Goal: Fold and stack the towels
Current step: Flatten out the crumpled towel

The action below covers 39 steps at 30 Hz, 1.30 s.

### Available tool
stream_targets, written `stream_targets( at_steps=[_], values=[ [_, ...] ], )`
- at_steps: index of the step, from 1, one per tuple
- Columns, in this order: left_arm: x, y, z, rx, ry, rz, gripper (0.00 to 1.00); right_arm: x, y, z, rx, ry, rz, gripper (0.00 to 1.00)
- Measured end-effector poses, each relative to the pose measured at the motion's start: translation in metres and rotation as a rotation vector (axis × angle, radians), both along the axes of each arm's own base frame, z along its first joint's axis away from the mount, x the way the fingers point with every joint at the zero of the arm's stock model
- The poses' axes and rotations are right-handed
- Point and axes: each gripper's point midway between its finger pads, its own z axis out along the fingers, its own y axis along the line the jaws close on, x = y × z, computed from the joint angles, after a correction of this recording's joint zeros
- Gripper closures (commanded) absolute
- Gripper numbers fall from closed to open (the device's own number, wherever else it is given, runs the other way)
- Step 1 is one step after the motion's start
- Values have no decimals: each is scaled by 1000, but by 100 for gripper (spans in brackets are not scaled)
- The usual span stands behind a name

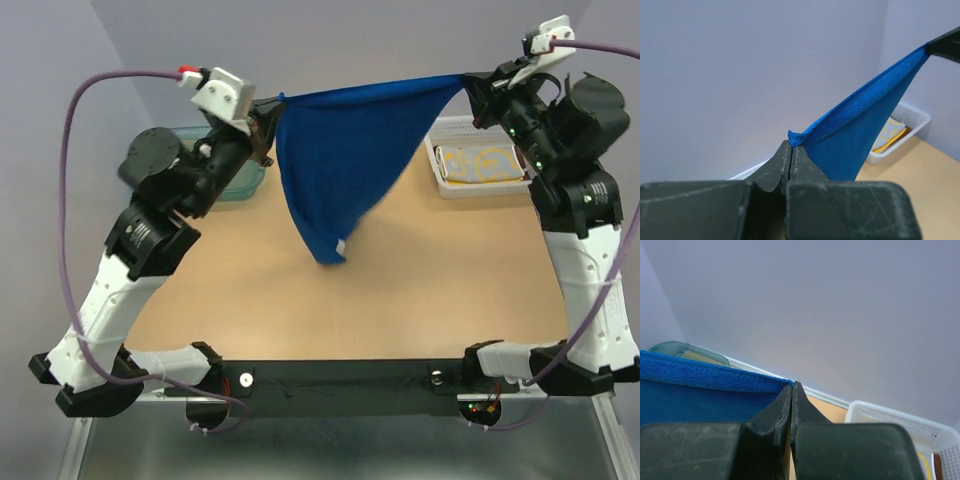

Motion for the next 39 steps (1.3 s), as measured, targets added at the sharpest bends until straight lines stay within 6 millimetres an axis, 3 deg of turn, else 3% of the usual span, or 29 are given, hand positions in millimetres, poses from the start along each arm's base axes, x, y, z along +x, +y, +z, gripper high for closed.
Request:
stream_targets(
  at_steps=[6, 10, 13, 16, 20, 24, 27, 29, 31, 33, 36, 39],
  values=[
    [-65, 21, 47, -100, -116, -134, 100, -72, 6, 47, -21, -168, 122, 100],
    [-74, 24, 52, -122, -125, -159, 100, -99, 6, 62, -34, -232, 155, 100],
    [-60, 19, 36, -128, -86, -126, 100, -99, 4, 60, -37, -237, 144, 100],
    [-33, 15, 1, -119, -12, -44, 100, -68, 3, 33, -48, -163, 98, 99],
    [32, 14, -75, -53, 144, 136, 100, 1, 5, -37, -80, 15, 26, 99],
    [111, 25, -143, 3, 280, 284, 100, 76, 17, -134, -131, 234, -8, 99],
    [153, 23, -194, 68, 370, 341, 100, 111, 19, -186, -164, 339, -40, 100],
    [171, 19, -210, 97, 397, 353, 100, 125, 17, -207, -183, 374, -66, 100],
    [181, 15, -215, 112, 402, 355, 100, 132, 15, -215, -193, 386, -83, 100],
    [183, 12, -207, 112, 384, 343, 100, 134, 13, -214, -198, 376, -93, 100],
    [180, 9, -182, 84, 326, 310, 100, 135, 11, -193, -191, 316, -97, 99],
    [165, 8, -155, 58, 271, 264, 100, 122, 8, -164, -185, 248, -94, 99]
  ],
)
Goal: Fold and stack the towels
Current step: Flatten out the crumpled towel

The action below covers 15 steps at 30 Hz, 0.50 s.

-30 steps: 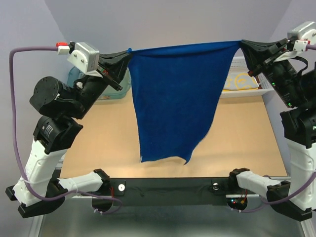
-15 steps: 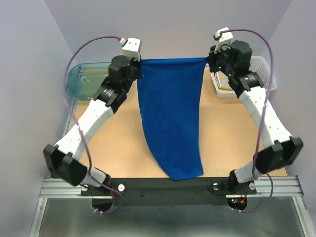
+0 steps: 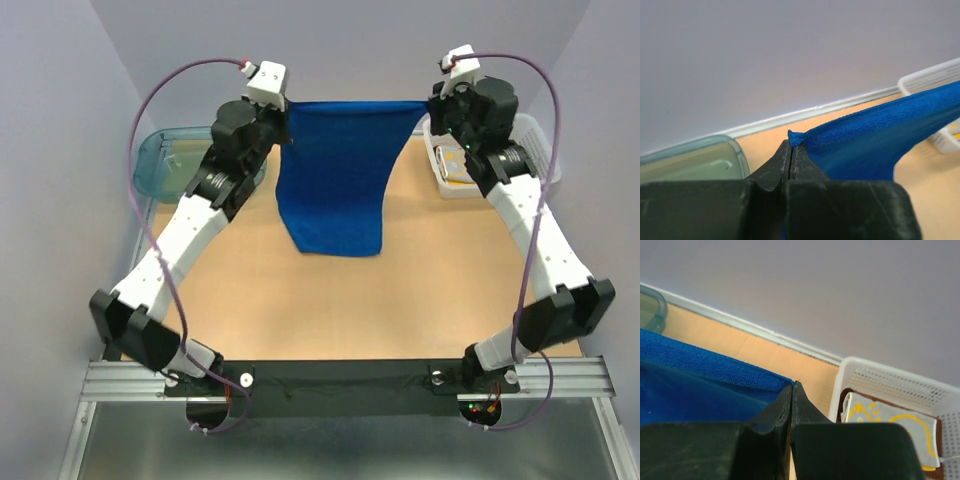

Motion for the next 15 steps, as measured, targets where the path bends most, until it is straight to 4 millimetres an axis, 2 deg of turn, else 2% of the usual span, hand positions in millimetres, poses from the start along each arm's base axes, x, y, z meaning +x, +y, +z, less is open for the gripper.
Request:
stream_targets(
  at_steps=[1, 3, 4, 6, 7, 8, 9, 10, 11, 12, 15],
  values=[
    [-15, 1, 17, -20, -41, -32, 100, -7, -1, 12, 5, -26, 7, 100],
    [-38, 2, 40, -43, -99, -87, 100, -30, -2, 45, 22, -104, 31, 100],
    [-62, 3, 59, -68, -155, -133, 100, -45, -3, 60, 31, -141, 47, 99],
    [-98, 3, 84, -98, -227, -202, 100, -75, -3, 88, 49, -217, 83, 99],
    [-125, 5, 105, -123, -289, -250, 100, -90, -3, 100, 57, -252, 103, 100],
    [-147, 6, 118, -141, -334, -292, 100, -113, -4, 116, 67, -301, 130, 99],
    [-164, 8, 128, -154, -369, -324, 100, -137, -3, 133, 77, -355, 165, 99],
    [-181, 10, 138, -166, -403, -358, 100, -149, -2, 141, 82, -381, 187, 99],
    [-202, 14, 148, -180, -443, -393, 100, -172, -1, 155, 90, -432, 221, 100],
    [-216, 17, 155, -188, -468, -416, 100, -188, 1, 163, 94, -465, 251, 100],
    [-241, 24, 166, -198, -513, -460, 100, -227, 3, 181, 101, -539, 321, 99]
  ],
)
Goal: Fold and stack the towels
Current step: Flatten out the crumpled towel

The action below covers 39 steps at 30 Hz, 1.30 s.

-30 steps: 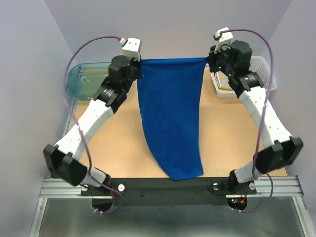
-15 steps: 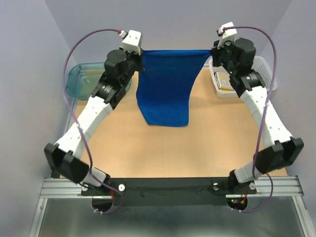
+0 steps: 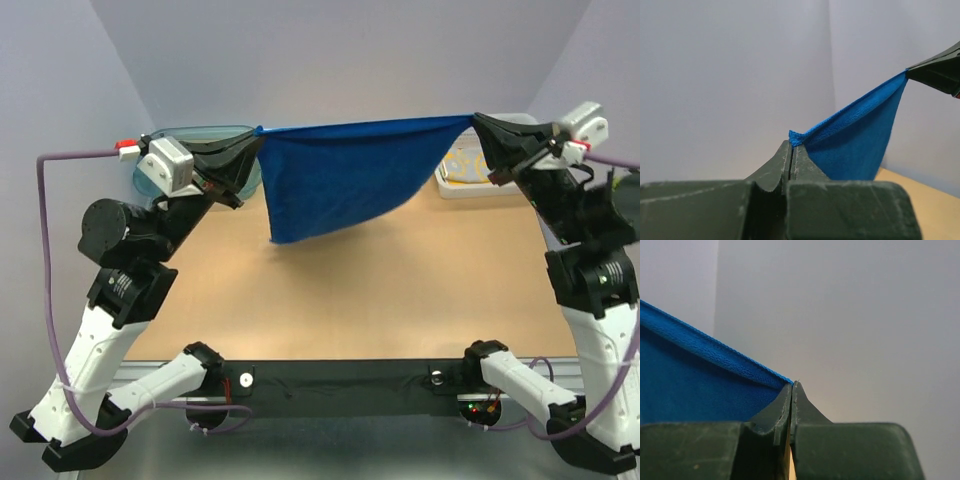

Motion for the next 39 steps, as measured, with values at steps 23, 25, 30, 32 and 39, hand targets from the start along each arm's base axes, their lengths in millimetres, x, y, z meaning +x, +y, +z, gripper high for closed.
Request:
stream_targets(
  at_steps=[23, 25, 30, 32, 39],
  values=[
    [194, -10, -107, 52, 360, 392, 100, 163, 1, -80, -16, 270, -214, 99],
    [231, -10, -149, 90, 439, 440, 100, 201, 3, -119, -42, 341, -250, 99],
    [308, -5, -246, 172, 610, 517, 100, 264, 13, -206, -103, 480, -282, 100],
    [333, -3, -276, 194, 657, 538, 100, 283, 17, -239, -126, 525, -289, 99],
    [374, -1, -312, 223, 696, 538, 100, 321, 21, -323, -199, 630, -300, 99]
  ],
)
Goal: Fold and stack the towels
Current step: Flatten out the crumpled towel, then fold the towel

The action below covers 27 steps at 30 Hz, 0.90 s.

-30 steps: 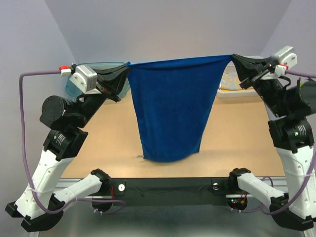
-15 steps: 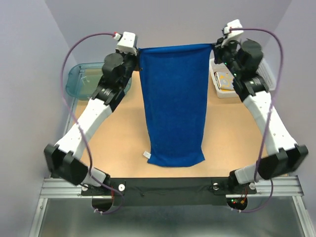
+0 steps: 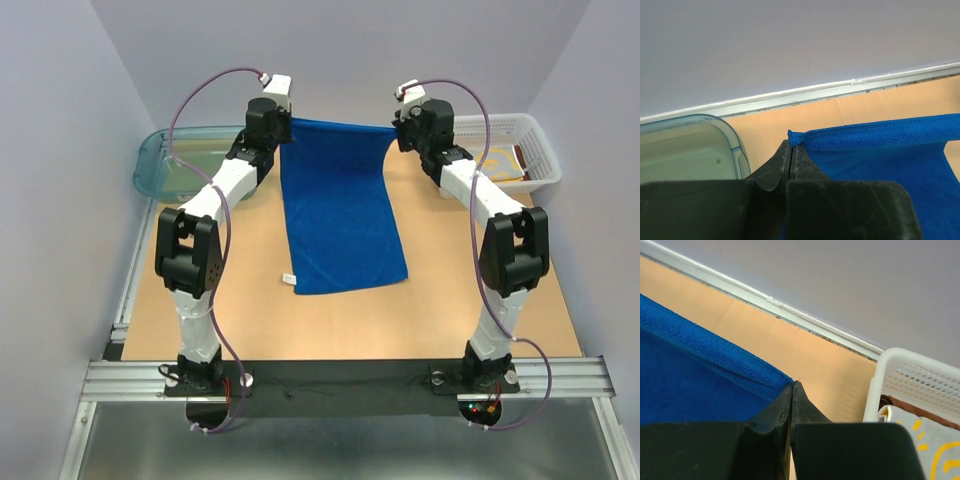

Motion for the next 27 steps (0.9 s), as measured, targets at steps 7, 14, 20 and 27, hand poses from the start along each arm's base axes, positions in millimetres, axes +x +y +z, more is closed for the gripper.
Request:
stream_targets(
  at_steps=[7, 14, 20, 27],
  values=[
    [0, -3, -2, -5, 2, -33, 100, 6, -1, -1, -7, -21, 14, 99],
    [-20, -6, -41, -1, 100, -89, 100, -13, -5, -16, -10, 8, 17, 99],
    [-53, -6, -55, -27, 182, -127, 100, -41, -5, -27, 13, 56, 43, 99],
    [-87, -5, -53, -77, 241, -150, 100, -71, -3, -43, 60, 134, 58, 100]
  ],
)
